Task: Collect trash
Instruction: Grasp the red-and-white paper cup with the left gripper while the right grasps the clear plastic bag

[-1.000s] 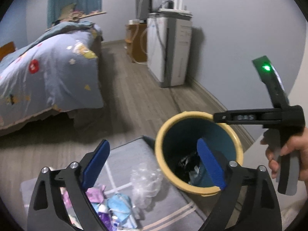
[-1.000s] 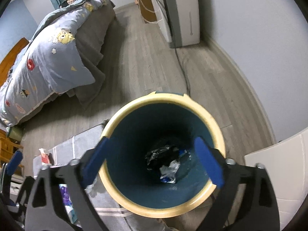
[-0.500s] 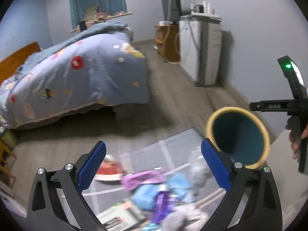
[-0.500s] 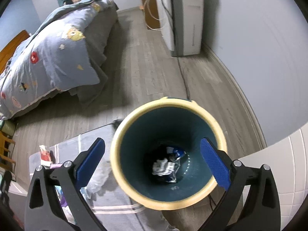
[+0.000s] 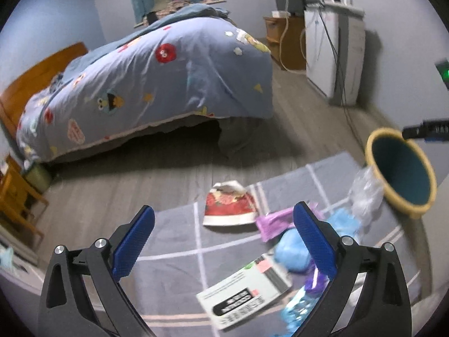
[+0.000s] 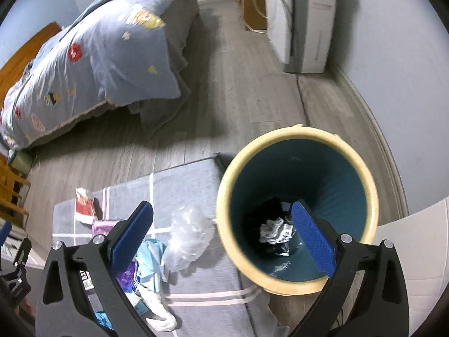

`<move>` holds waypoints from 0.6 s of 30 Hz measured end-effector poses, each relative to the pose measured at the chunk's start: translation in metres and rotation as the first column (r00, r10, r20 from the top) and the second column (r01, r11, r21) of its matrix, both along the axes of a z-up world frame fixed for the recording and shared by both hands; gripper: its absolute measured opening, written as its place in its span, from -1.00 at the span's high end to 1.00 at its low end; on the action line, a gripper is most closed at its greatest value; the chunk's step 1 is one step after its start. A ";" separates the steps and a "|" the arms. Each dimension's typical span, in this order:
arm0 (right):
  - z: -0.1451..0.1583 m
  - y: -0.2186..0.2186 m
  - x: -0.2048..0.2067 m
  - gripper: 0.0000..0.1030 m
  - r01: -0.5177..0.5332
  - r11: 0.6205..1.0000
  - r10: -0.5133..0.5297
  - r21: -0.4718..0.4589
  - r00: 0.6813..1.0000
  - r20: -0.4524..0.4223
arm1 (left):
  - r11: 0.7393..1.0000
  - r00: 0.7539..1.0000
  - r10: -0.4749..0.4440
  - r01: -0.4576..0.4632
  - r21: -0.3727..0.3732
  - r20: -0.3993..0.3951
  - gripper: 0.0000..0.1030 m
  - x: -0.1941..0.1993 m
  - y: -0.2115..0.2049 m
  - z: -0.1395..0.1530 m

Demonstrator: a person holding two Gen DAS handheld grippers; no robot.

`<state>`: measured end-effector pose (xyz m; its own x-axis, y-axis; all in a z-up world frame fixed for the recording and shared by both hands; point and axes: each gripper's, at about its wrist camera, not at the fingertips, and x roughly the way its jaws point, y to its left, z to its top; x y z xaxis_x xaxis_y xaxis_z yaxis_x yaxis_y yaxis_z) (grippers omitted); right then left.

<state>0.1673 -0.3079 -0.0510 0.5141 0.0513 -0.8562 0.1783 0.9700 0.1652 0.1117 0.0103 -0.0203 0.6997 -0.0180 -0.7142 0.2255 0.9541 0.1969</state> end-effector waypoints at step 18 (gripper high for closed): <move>-0.063 0.045 0.048 -0.89 -0.077 0.997 0.074 -0.021 0.988 -0.132 | 0.995 0.981 0.068 -0.080 -0.057 -0.181 -0.90 0.072 0.013 -0.064</move>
<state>0.2153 -0.2633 -0.1142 0.3926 0.0625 -0.9176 0.1227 0.9852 0.1196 0.1838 0.0232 -0.0846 0.5616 -0.0201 -0.8271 0.1801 0.9787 0.0985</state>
